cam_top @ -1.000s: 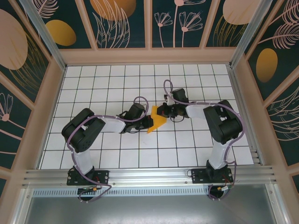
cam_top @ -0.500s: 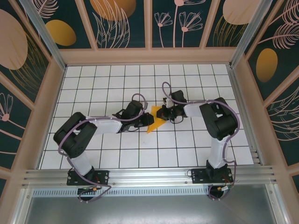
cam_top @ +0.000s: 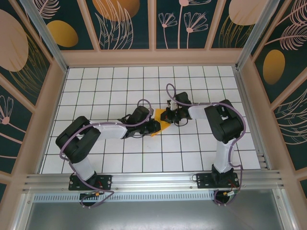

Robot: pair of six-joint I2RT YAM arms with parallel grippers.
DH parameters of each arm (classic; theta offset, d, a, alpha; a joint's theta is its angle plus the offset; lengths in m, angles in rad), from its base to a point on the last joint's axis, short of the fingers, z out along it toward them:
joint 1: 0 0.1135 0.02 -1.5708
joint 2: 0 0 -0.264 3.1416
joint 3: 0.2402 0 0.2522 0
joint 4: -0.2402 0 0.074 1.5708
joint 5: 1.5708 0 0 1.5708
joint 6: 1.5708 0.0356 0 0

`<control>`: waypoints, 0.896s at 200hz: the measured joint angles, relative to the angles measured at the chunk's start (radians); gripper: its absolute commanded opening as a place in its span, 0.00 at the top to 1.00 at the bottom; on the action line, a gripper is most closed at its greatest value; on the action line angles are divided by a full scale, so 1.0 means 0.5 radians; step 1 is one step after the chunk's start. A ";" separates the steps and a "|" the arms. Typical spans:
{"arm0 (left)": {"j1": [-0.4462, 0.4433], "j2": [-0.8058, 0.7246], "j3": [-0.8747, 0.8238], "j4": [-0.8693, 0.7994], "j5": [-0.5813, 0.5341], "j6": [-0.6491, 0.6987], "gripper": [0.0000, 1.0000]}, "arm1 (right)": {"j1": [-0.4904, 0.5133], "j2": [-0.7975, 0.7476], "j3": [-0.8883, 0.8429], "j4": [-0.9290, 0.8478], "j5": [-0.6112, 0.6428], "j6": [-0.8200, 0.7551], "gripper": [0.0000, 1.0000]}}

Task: Fold a paper plane with a square sheet of paper (pick it up from the middle)

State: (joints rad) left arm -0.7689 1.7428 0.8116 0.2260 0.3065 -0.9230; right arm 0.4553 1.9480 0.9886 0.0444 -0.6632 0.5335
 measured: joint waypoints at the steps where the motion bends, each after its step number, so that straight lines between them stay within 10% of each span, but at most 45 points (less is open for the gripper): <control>1: 0.000 0.002 0.000 -0.002 -0.001 0.000 0.77 | 0.000 0.000 0.000 -0.001 0.000 0.000 1.00; 179: 0.000 0.072 0.037 -0.191 -0.157 -0.002 0.85 | -0.002 0.032 0.049 -0.053 -0.018 0.000 1.00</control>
State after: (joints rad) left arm -0.7689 1.7786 0.8299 0.1307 0.2279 -0.9237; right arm 0.4541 1.9640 1.0130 0.0181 -0.6724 0.5335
